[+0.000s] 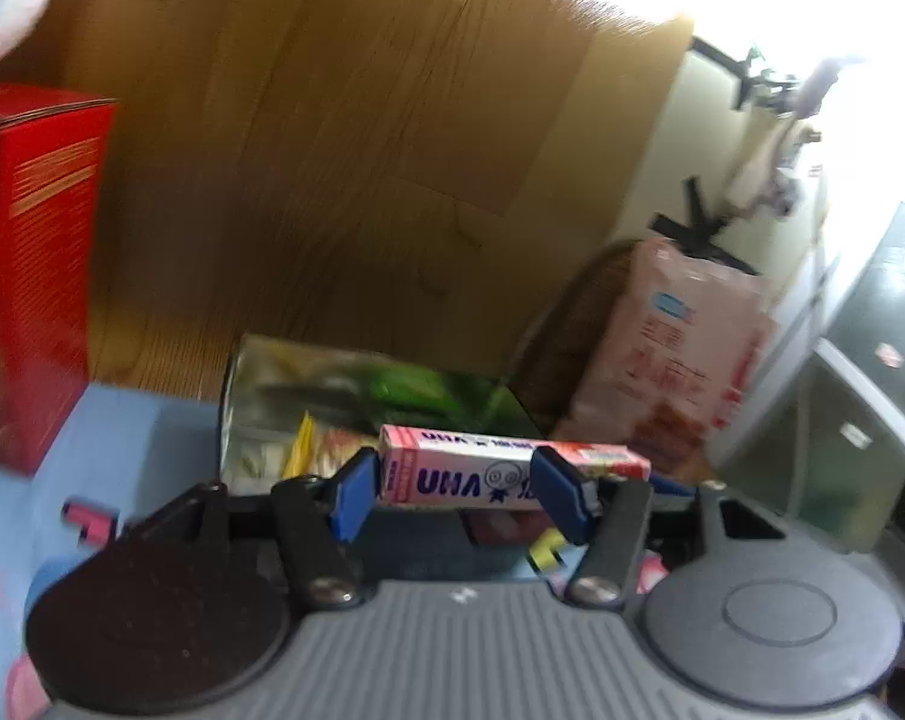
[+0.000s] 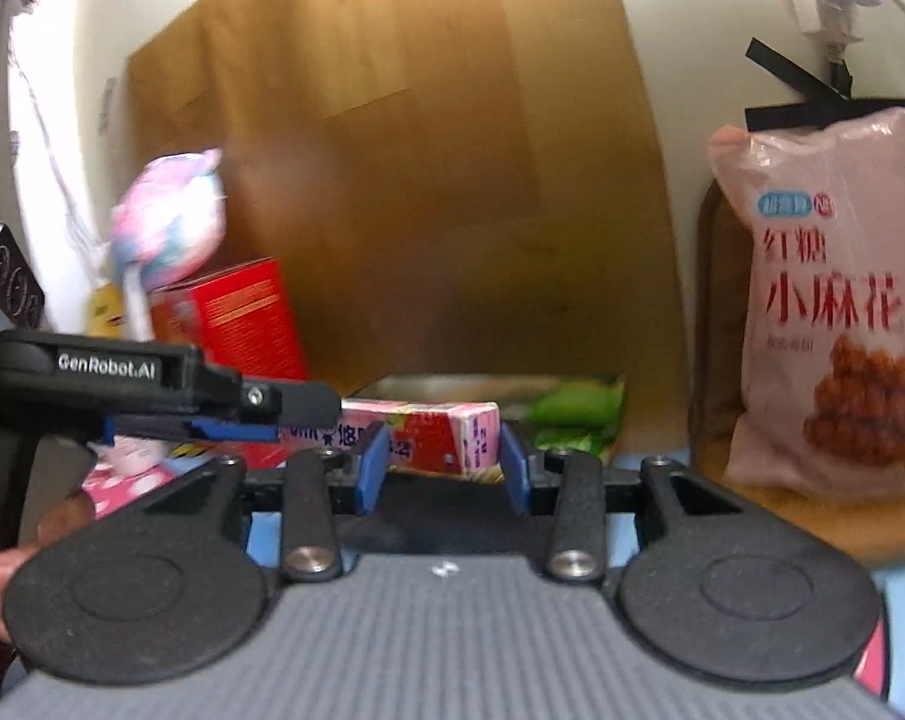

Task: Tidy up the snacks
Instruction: 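Carry the pink-and-white box into the tin box and release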

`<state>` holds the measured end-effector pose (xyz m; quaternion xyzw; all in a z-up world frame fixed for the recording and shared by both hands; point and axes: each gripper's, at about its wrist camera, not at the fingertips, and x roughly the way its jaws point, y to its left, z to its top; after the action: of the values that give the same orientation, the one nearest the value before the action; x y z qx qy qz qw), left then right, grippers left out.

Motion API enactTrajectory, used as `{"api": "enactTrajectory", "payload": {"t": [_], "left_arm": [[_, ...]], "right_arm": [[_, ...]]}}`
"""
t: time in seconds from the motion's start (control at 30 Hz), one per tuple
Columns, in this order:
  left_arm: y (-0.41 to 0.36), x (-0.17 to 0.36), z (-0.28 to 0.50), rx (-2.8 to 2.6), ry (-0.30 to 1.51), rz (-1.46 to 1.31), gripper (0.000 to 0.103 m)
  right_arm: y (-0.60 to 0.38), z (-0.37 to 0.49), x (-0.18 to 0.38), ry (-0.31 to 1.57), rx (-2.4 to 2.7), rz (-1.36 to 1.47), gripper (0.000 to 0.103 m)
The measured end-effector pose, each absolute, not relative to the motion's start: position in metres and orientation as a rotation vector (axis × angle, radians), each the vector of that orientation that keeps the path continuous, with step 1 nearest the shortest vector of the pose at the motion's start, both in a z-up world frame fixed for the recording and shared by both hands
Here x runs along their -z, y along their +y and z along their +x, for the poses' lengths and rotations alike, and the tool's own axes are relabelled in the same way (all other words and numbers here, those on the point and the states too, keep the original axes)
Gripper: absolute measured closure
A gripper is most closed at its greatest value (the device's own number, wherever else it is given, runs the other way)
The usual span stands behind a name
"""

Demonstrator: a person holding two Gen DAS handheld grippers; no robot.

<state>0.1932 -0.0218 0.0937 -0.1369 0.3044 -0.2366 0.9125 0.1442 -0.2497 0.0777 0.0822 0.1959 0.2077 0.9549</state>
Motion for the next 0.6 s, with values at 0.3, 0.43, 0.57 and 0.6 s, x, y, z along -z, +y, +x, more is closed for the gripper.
{"api": "enactTrajectory", "payload": {"t": [0.3,0.43,0.57,0.6], "left_arm": [[-0.029,-0.072,0.206,0.442,0.564,-0.282,0.042],[-0.013,-0.072,0.185,0.465,0.557,-0.297,0.042],[0.002,-0.061,0.165,0.459,0.547,-0.295,0.038],[0.004,-0.057,0.161,0.459,0.548,-0.289,0.038]], "right_arm": [[-0.258,0.172,-0.062,0.399,-0.284,0.168,0.056],[-0.255,0.117,-0.057,0.409,-0.282,0.161,0.055],[-0.249,0.052,-0.043,0.457,-0.234,0.152,0.048],[-0.246,0.04,-0.038,0.473,-0.219,0.156,0.048]]}}
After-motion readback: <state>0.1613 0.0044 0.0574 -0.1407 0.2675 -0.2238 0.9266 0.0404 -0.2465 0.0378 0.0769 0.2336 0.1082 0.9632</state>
